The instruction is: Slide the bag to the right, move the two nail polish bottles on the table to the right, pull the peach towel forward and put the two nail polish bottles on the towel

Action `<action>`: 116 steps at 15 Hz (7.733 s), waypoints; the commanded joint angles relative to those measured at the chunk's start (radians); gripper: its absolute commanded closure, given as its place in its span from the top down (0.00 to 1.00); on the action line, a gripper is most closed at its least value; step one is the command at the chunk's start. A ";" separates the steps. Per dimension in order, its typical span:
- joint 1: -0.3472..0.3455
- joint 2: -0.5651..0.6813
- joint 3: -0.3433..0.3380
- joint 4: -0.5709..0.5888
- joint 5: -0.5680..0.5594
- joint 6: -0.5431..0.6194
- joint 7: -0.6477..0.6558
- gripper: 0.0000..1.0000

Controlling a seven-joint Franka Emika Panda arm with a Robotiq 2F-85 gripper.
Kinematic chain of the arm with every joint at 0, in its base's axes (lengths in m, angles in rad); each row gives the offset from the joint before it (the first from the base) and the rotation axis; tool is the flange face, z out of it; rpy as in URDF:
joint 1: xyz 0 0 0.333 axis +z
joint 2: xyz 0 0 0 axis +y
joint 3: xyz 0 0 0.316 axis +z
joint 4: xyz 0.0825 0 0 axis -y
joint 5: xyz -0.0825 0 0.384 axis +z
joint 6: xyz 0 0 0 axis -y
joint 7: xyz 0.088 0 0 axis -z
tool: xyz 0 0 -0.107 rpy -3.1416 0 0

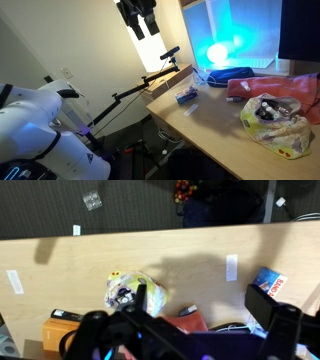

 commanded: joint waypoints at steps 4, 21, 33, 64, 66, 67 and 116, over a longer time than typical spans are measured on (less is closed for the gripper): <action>0.004 0.161 0.027 0.128 -0.039 0.193 -0.055 1.00; -0.060 0.379 0.031 0.163 -0.103 0.194 -0.030 1.00; -0.056 0.642 0.075 0.391 -0.063 0.315 -0.083 1.00; -0.184 1.009 0.069 0.657 -0.082 0.220 -0.143 1.00; -0.219 1.021 0.070 0.612 -0.067 0.281 -0.175 1.00; -0.238 1.031 0.073 0.598 -0.056 0.310 -0.194 1.00; -0.335 1.394 0.043 1.072 -0.031 0.252 -0.094 0.02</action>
